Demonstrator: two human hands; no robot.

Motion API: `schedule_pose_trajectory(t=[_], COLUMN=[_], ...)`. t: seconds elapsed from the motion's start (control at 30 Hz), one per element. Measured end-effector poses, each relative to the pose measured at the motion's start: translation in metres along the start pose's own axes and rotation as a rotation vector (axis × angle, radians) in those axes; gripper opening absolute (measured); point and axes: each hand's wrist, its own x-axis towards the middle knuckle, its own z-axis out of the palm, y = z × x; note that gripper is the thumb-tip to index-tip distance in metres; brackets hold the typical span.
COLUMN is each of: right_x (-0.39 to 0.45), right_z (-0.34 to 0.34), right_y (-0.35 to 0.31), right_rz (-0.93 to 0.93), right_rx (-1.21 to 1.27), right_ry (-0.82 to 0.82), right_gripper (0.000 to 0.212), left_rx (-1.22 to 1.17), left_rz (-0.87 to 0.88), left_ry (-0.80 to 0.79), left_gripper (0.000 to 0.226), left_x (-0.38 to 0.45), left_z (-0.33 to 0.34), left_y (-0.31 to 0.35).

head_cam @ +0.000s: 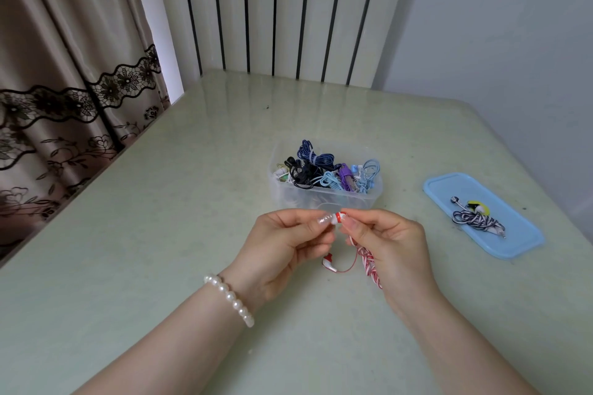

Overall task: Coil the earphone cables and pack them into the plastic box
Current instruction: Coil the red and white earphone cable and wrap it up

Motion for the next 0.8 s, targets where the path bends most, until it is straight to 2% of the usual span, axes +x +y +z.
schedule_pose_trajectory(t=[0.13, 0.23, 0.43, 0.57, 0.67, 0.8], right_x=[-0.001, 0.0, -0.002, -0.001, 0.001, -0.001], right_z=[0.0, 0.0, 0.002, 0.002, 0.0, -0.001], right_y=[0.0, 0.002, 0.005, 0.004, 0.002, -0.002], right_rz=[0.01, 0.011, -0.018, 0.002, 0.045, 0.049], right_rx=[-0.026, -0.038, -0.052, -0.048, -0.005, 0.009], right_ry=[0.011, 0.016, 0.004, -0.017, -0.02, -0.062], right_gripper=[0.012, 0.016, 0.018, 0.025, 0.021, 0.016], left_rx=[0.209, 0.278, 0.194, 0.106, 0.007, 0.006], left_rz=[0.234, 0.288, 0.184, 0.061, -0.04, -0.037], left_ry=[0.024, 0.034, 0.022, -0.051, -0.116, -0.092], left_gripper=[0.014, 0.013, 0.008, 0.017, 0.016, 0.012], left_x=[-0.002, -0.002, 0.0, 0.002, 0.002, 0.004], left_z=[0.002, 0.003, 0.001, -0.002, -0.002, -0.002], left_y=[-0.003, -0.005, -0.008, -0.003, 0.002, 0.002])
